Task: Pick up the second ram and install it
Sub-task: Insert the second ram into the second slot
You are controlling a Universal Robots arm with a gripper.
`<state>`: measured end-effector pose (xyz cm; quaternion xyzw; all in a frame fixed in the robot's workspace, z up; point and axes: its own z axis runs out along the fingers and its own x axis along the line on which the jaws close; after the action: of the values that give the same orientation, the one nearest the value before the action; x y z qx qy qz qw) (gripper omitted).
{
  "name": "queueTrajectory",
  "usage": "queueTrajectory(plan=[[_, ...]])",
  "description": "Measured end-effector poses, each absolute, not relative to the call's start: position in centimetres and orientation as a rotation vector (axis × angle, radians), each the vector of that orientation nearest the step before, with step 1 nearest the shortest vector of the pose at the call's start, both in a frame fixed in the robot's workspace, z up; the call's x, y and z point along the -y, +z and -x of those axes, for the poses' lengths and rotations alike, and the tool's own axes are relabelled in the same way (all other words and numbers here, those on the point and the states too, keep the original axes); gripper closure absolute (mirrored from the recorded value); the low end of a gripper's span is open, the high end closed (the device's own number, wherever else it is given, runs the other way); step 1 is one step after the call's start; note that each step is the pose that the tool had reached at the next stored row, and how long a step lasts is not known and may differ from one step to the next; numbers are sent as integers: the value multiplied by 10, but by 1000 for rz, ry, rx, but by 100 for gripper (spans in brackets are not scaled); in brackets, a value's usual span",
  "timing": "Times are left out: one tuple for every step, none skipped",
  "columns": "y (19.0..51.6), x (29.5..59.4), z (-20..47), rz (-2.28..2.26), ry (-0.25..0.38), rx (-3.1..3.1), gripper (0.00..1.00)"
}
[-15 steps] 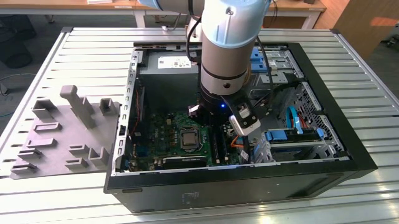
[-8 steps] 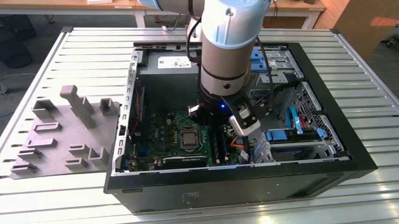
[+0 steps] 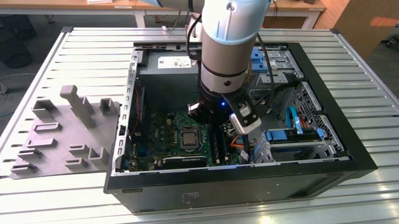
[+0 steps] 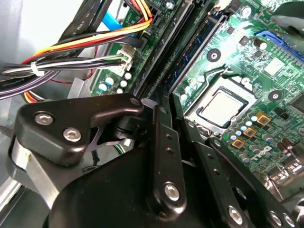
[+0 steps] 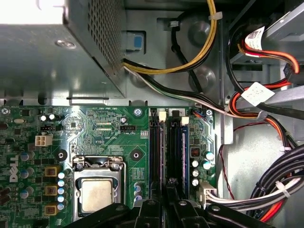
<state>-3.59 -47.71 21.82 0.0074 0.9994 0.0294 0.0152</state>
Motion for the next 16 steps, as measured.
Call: queueTrajectory(plan=[[219, 477, 36, -23, 91, -3110, 81], [220, 477, 36, -23, 92, -3110, 81], [220, 477, 36, -23, 92, -3110, 81], [221, 477, 36, -23, 91, -3110, 81], [222, 477, 36, -23, 91, -3110, 81], [223, 477, 36, -23, 91, -3110, 81], [224, 477, 36, -23, 91, -3110, 81], [226, 477, 36, -23, 91, -3110, 81], [228, 477, 36, -23, 91, -3110, 81], [230, 477, 36, -23, 91, -3110, 81], [232, 477, 36, -23, 92, -3110, 81], [234, 477, 36, -23, 91, -3110, 81], [235, 477, 36, -23, 91, -3110, 81], [236, 477, 36, -23, 91, -3110, 81], [236, 477, 36, -23, 92, -3110, 81], [236, 477, 36, -23, 92, -3110, 81]])
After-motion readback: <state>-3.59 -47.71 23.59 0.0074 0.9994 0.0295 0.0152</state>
